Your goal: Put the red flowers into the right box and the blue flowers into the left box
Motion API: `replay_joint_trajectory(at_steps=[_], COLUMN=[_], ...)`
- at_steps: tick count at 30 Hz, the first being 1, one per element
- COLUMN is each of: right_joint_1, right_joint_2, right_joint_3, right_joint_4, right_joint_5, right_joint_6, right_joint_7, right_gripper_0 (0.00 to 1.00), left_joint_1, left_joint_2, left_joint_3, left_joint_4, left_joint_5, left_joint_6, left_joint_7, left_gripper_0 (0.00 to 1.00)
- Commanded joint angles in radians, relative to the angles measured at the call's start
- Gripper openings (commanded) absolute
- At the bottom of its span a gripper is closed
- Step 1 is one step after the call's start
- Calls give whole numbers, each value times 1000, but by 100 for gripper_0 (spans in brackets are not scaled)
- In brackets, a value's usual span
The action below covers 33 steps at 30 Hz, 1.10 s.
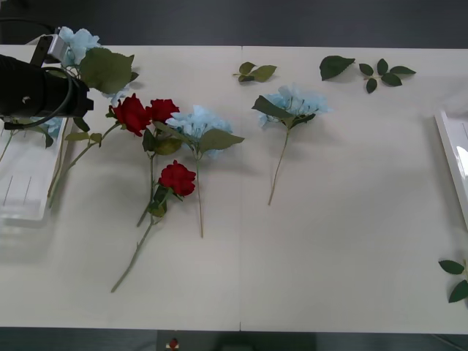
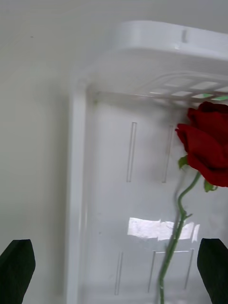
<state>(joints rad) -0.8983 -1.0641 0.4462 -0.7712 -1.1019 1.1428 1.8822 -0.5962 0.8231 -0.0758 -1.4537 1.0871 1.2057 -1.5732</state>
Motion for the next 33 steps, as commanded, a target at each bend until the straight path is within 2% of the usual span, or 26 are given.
replay_joint_trajectory(at_steps=[1, 9, 14, 19, 20, 21, 22, 28, 33], right_joint_1=[59, 110, 110, 107, 105, 104, 102, 82, 62], right_joint_2=[-33, 46, 196, 355, 392, 409, 440, 576, 633], right_joint_3=[-6, -6, -6, -6, -8, -8, -8, -6, -8], right_joint_4=[-206, -496, -635, -658, -658, -657, -657, -645, -603], right_joint_5=[-3, 66, 281, 407, 432, 442, 467, 557, 603], right_joint_6=[25, 103, 190, 212, 213, 213, 212, 212, 209], right_joint_7=[-221, -574, -778, -897, -920, -933, -959, -1057, -1077], right_gripper_0=[100, 100, 100, 100, 100, 100, 100, 100, 100], left_joint_1=[-11, -10, -10, -5, 0, 3, 10, 62, 64], left_joint_2=[27, 25, 24, -5, -13, -16, -22, -30, -30], left_joint_3=[48, 67, 67, 67, 65, 67, 65, 67, 67], left_joint_4=[-139, -303, -405, -424, -424, -424, -424, -424, -422], left_joint_5=[-12, -39, -53, -84, -101, -107, -119, -136, -147], left_joint_6=[121, 239, 294, 310, 304, 299, 284, 213, 213], left_joint_7=[82, 213, 292, 314, 311, 308, 306, 291, 285], left_gripper_0=[0, 0, 0, 1, 35, 62, 100, 100, 100])
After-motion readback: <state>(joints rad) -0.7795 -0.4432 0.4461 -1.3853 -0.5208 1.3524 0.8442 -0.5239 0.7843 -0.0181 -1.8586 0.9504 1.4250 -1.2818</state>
